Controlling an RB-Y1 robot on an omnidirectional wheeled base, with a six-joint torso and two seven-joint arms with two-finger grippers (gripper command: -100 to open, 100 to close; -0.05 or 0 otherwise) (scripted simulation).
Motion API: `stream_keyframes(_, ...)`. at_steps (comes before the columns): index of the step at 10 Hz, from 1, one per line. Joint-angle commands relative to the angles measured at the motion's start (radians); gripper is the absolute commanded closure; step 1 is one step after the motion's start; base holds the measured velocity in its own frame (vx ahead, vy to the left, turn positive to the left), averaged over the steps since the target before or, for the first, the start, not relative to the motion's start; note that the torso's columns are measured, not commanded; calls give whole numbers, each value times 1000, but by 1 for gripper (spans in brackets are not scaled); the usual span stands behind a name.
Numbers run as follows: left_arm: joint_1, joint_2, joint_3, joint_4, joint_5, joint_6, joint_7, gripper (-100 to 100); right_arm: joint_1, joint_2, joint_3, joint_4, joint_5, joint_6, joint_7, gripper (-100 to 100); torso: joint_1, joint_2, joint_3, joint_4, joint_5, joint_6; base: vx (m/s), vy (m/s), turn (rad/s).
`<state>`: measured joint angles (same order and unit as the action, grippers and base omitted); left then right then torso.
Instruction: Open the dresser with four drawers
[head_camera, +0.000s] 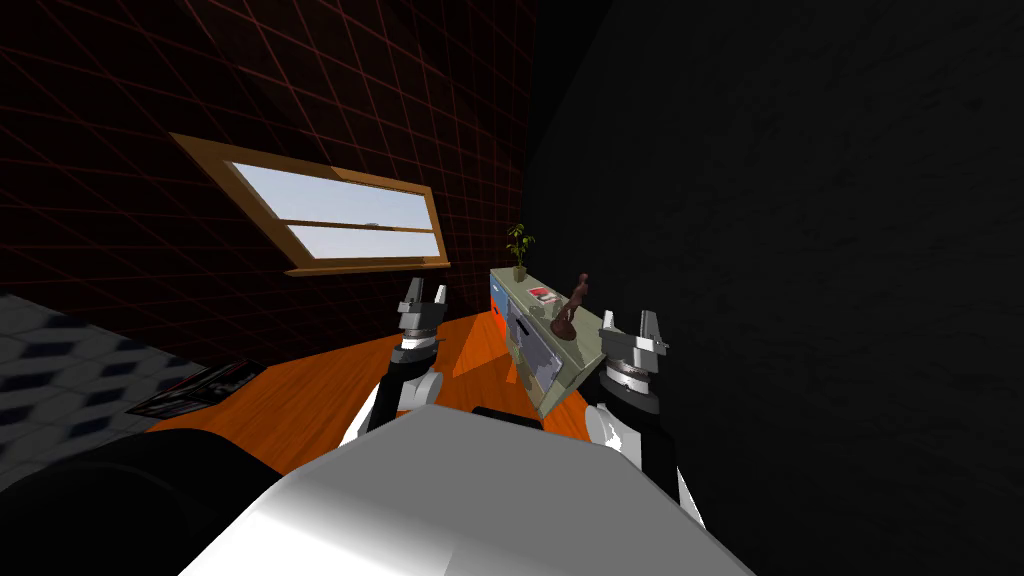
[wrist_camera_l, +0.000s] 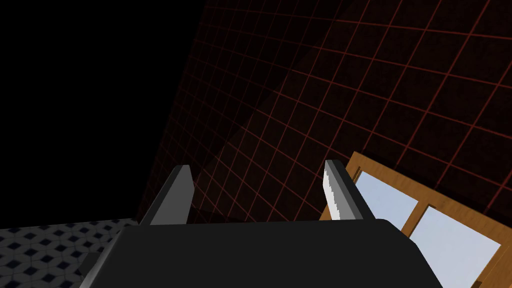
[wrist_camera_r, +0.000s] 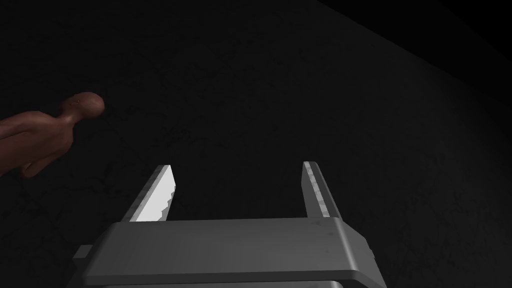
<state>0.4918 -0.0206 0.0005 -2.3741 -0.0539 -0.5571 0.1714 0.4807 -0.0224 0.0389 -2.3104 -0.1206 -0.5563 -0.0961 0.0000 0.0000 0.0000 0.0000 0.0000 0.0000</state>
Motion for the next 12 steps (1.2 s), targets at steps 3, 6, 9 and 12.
stream_keyframes(3,0,0,0,0,0,0,0,0,0,0,0,0,0,0,0,0,0,175,-351,176,0,0,0,0,0)
stream_keyframes(6,0,0,0,0,0,0,0,0,0,0,0,0,0,0,0,0,0,396,-792,396,0,0,0,0,0)
stream_keyframes(9,0,0,0,0,0,0,0,0,0,0,0,0,0,0,0,0,0,618,-1234,617,0,0,0,0,0)
stream_keyframes(12,0,0,0,0,0,0,0,0,-10,-67,-3,31,49,31,18,-100,2,733,-1471,734,1,0,27,43,-18)
